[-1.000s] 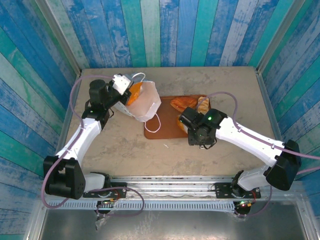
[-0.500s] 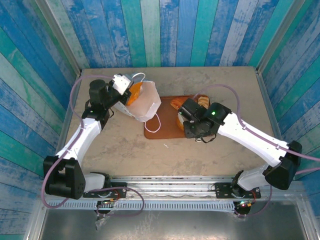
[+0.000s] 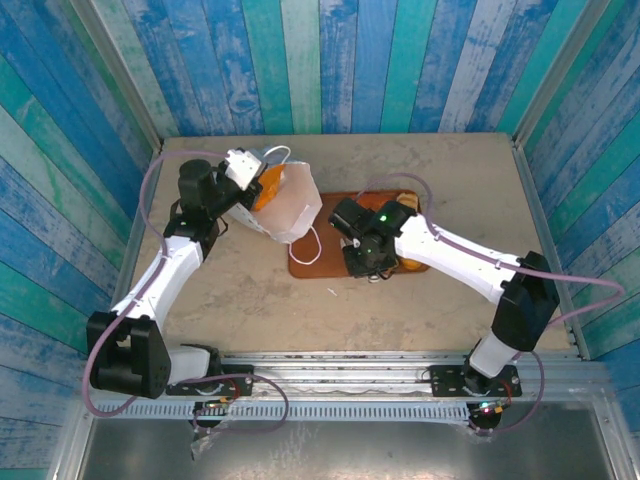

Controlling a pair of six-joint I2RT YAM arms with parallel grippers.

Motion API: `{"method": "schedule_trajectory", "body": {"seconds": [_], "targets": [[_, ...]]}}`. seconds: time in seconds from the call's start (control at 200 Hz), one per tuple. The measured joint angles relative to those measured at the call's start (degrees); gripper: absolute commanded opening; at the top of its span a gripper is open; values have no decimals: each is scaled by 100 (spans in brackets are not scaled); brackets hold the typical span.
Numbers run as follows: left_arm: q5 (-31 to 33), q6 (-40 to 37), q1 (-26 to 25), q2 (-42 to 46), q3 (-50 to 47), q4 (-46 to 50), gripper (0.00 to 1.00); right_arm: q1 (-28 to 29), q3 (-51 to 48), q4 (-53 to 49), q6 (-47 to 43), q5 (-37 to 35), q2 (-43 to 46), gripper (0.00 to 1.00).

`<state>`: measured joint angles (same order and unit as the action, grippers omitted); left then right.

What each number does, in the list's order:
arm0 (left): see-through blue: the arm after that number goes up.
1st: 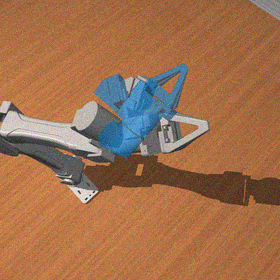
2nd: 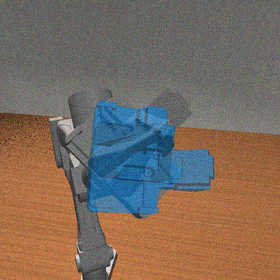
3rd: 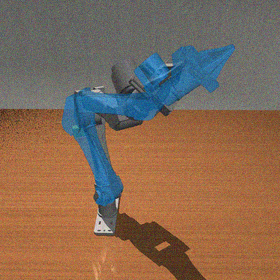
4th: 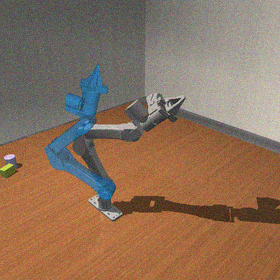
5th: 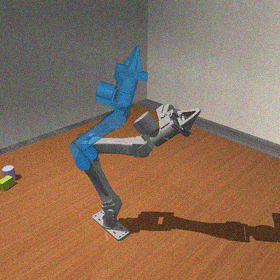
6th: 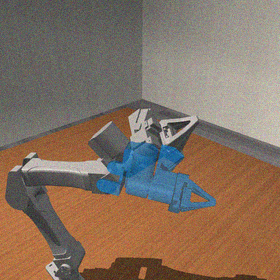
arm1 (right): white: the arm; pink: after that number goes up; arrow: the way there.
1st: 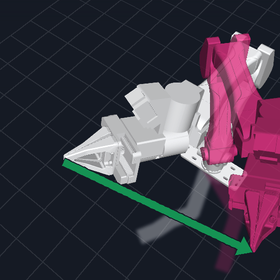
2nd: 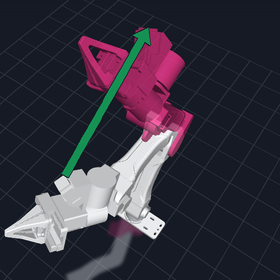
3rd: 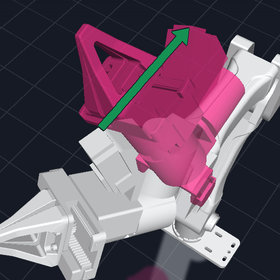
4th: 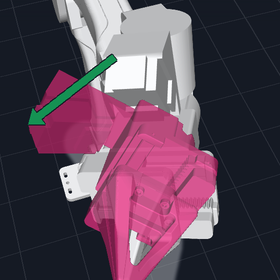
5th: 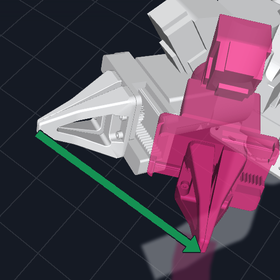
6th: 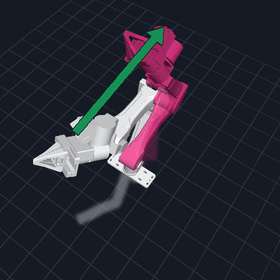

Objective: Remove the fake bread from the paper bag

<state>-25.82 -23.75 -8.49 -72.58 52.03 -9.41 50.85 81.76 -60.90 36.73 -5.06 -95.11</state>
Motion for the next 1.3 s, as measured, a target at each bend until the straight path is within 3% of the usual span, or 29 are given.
{"method": "schedule_trajectory", "body": {"seconds": [0.371,0.967,1.297], "targets": [[0,0,0,0,-28,-24,0,-199,76,101,-133,-70,-496,32],[17,-2,0,0,-37,-37,0,-380,76,387,-192,-44,-498,34],[26,-24,0,0,-37,-37,0,-391,107,433,-372,160,498,35]]}}
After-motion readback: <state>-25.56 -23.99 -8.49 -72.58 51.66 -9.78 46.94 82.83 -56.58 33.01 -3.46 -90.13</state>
